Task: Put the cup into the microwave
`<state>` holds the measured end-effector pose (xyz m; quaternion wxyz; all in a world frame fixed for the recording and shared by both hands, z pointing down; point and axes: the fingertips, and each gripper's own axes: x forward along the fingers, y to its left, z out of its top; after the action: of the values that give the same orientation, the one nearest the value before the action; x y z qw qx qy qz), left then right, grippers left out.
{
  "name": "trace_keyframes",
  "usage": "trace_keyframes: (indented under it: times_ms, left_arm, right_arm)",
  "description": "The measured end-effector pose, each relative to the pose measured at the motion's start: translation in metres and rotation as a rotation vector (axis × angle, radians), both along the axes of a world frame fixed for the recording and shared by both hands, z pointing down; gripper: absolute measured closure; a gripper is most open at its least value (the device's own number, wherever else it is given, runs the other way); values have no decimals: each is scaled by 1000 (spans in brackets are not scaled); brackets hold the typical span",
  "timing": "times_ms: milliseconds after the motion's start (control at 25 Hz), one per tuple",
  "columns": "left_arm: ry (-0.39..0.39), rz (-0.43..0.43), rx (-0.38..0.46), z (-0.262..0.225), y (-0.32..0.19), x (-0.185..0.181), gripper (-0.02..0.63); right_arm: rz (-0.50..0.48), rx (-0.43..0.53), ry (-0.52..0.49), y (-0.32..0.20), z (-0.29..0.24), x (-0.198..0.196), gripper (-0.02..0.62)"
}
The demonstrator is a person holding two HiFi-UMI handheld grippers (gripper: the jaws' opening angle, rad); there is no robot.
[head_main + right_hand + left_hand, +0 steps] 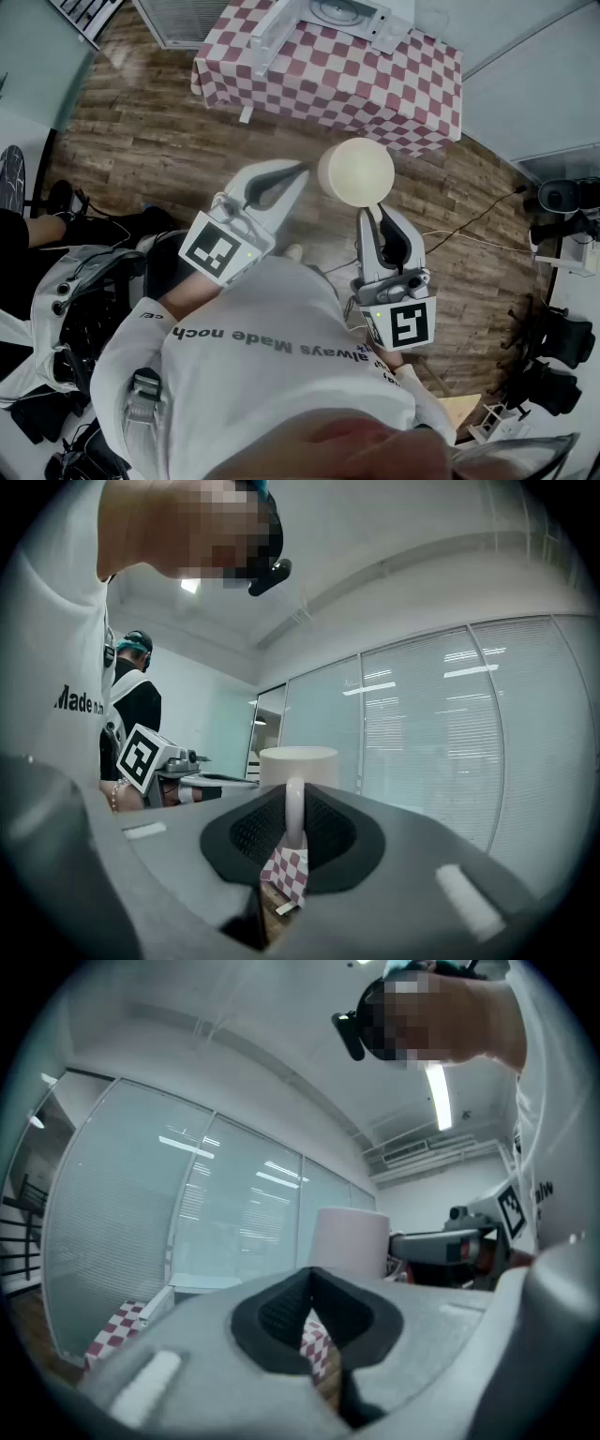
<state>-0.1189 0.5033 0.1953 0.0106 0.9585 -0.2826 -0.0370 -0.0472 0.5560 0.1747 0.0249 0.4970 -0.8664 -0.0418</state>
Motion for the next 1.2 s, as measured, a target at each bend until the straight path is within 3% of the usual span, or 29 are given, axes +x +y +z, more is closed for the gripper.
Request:
trace_keyframes:
  times_ms: [320, 760, 1200]
  left_arm:
    - [9, -8, -3, -4, -1, 5, 603]
    - [2, -28, -24, 6, -5, 42, 603]
    - [9, -32, -34, 13, -42, 58, 603]
  right_arm:
    - [14, 0, -15, -1, -2, 12, 554]
    - [-13, -7, -43, -2, 4, 44, 554]
    - [-14, -5, -38, -41, 9, 59, 554]
